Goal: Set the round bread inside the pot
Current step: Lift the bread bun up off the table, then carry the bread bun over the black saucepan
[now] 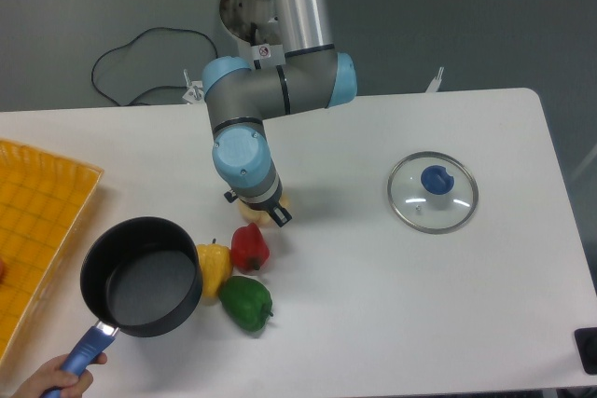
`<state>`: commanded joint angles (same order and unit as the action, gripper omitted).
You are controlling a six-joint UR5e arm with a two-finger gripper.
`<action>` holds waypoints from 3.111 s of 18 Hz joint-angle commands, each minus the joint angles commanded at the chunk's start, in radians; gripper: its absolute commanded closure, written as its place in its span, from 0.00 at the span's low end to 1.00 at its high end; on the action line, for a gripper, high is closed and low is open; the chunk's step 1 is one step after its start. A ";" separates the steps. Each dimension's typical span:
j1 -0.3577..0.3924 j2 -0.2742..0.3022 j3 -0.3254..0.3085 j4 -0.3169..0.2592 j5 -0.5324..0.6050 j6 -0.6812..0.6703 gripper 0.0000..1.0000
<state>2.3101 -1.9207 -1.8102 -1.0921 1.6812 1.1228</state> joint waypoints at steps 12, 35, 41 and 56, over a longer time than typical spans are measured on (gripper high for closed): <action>0.106 0.060 0.224 -0.256 -0.008 0.003 1.00; 0.026 0.057 0.359 -0.339 -0.129 -0.107 1.00; -0.020 0.043 0.416 -0.335 -0.132 -0.201 1.00; -0.256 -0.081 0.466 -0.100 -0.121 -0.420 1.00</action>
<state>2.0541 -2.0018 -1.3438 -1.1919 1.5601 0.7026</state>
